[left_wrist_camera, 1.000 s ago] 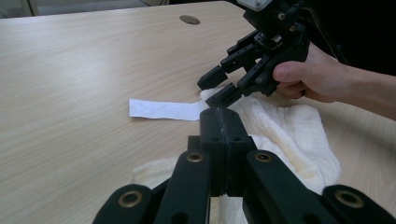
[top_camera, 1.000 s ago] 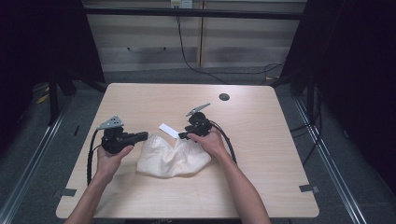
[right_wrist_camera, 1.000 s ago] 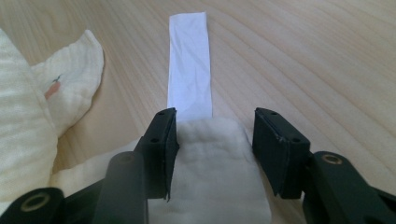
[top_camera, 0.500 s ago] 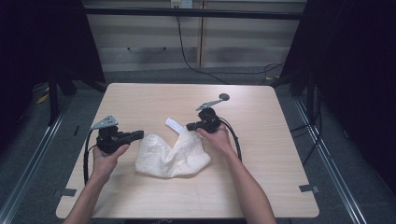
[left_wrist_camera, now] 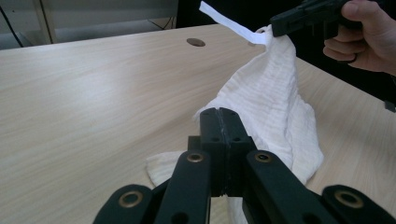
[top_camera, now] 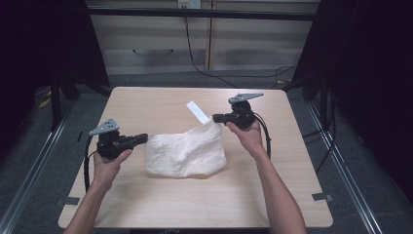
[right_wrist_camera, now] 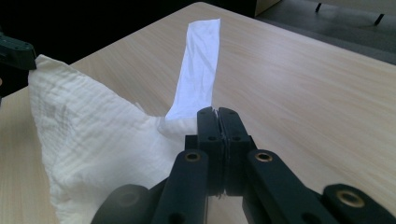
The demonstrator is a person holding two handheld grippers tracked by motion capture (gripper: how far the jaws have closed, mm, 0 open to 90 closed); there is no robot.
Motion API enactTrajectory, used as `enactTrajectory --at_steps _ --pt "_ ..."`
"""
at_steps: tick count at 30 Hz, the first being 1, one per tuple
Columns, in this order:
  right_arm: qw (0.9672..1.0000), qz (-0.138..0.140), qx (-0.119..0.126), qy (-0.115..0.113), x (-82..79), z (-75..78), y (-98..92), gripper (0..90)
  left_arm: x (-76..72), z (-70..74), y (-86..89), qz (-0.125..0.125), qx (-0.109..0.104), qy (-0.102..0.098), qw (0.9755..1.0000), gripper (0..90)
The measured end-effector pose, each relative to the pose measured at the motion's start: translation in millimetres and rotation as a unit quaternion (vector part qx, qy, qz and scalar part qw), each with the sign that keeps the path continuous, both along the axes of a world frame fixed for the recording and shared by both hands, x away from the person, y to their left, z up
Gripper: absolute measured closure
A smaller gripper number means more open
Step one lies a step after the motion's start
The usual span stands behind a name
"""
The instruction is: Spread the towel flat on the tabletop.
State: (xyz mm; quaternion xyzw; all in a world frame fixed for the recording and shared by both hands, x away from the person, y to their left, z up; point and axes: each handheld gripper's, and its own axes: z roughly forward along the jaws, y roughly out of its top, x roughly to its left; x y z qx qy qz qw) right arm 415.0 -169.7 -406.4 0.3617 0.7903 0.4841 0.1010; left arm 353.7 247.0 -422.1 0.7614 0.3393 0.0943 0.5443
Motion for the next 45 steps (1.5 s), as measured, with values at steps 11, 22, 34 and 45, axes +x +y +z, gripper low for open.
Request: enactTrajectory --at_steps 11,22,34,45 --pt "0.9979 -0.029 0.011 -0.057 -6.5 47.4 -20.6 89.1 22.9 59.0 -10.0 0.008 -0.019 -0.045 0.9988 90.0" --pt "0.9924 -0.07 0.04 -0.093 7.4 95.8 -46.8 89.3 55.1 104.8 -22.3 0.036 -0.029 -0.075 0.9961 90.0" --pt "0.9939 -0.065 0.023 -0.086 -22.8 83.8 -61.2 89.3 30.2 74.8 -23.9 0.002 -0.02 -0.069 0.9974 90.0" --pt "0.9985 -0.031 -0.004 -0.045 -77.5 22.9 -59.5 89.3 -8.0 27.7 -11.2 -0.02 -0.026 -0.039 0.9987 90.0"
